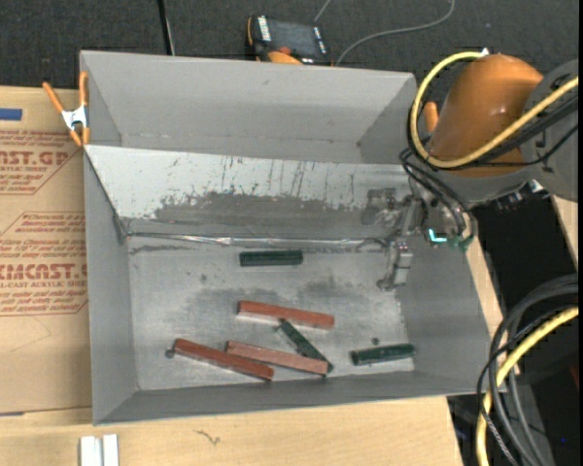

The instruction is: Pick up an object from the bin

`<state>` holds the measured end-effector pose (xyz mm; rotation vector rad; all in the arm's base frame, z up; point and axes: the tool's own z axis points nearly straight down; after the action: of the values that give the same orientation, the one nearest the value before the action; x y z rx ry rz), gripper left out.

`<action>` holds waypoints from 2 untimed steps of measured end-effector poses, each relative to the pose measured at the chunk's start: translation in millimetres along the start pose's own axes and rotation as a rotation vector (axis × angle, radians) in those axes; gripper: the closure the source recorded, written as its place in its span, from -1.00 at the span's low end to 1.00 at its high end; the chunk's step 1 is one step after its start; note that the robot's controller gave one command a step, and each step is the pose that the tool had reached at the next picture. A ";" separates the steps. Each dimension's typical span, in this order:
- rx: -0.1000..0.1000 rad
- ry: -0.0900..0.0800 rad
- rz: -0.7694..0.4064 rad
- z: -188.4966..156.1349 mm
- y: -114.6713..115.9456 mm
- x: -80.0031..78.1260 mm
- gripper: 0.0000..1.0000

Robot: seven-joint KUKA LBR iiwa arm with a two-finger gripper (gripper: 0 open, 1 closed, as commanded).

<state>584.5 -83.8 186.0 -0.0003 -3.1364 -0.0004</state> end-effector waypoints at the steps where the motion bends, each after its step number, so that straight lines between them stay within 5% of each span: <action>1: -0.003 -0.001 -0.189 74.7 73.3 34.3 -1.00; 2: -0.001 -0.002 -0.151 119.0 74.7 56.4 -1.00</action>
Offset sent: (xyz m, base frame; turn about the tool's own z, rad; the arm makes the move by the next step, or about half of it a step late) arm -0.0332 0.0704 -0.0721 -0.1860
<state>527.5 -9.1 67.3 0.2360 -3.1295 -0.0027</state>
